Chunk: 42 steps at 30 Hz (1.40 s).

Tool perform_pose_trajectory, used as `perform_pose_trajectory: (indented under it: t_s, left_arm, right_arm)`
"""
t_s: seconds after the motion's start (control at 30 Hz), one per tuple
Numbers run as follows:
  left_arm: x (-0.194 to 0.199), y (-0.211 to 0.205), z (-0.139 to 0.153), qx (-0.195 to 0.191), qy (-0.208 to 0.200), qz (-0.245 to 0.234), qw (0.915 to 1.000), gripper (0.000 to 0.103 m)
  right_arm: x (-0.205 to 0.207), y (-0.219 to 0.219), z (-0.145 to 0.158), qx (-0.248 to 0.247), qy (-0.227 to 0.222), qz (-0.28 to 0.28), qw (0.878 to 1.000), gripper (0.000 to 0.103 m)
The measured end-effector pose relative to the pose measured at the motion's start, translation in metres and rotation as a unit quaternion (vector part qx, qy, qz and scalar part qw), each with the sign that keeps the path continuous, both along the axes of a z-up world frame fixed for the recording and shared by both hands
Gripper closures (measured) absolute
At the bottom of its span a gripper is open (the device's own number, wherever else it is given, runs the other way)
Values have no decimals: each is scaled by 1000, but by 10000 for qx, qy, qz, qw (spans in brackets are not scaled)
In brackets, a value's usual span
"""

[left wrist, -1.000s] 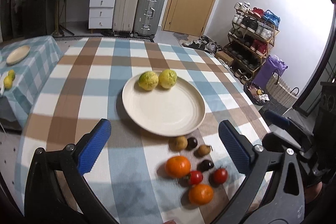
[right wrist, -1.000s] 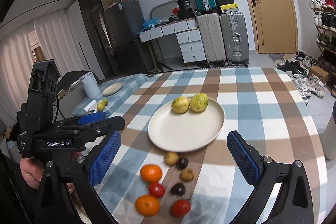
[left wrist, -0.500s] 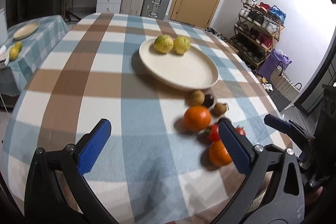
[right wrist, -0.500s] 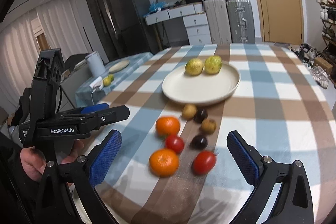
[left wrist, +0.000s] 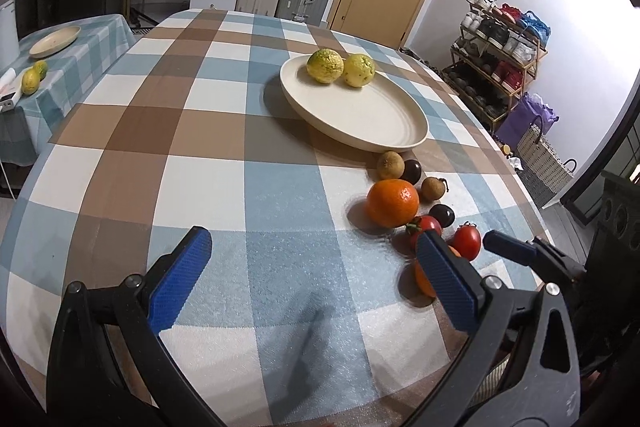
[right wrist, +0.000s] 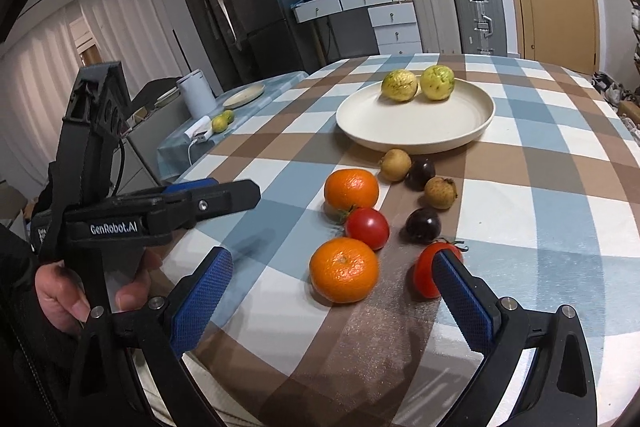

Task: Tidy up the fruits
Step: 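Withdraw both grippers from the plate back toward the remaining fruits, then grasp an orange with the right gripper while the left gripper grasps the other orange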

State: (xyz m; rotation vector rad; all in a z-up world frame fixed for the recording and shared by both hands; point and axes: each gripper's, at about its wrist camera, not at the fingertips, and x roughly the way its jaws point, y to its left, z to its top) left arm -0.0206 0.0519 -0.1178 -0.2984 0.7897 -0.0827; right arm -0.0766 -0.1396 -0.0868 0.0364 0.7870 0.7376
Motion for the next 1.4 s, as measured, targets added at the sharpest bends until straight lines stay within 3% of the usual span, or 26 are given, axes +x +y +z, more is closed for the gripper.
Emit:
perform_pose_trajectory:
  t_s: [0.13,0.33,0.4,0.67,0.97,1.13,1.4]
  left_arm:
    - [3,5,-1,-17,-4,39,10000,1]
    - [9,10,-1,-20,25,92,10000,1]
    - [11,10,-1,-17,27,101,9999,1]
    - [20,14,-2,6,34,118,9999,1]
    - [38,10,0,-94,87,-12,9999,1]
    - [52,-1,0,-189,145,-222,9995,1]
    - [76,-26,-3,-384,338,-592,9969,1]
  right_arm:
    - [2,5,-5,-88,25,61,9999,6]
    - [1,16,-8,-399,-148,147,9990,20]
    - [-1,20,-9,-553,-221,187,9980,31]
    - [-3,26,-18,-977,-354,113,9945,59]
    - [1,12,-16,-533,-212,83,9983,61]
    - [10,-4,-8,-115,-172,-61,9998,61]
    - [24,-26,3,152,-263,-289,9991,61]
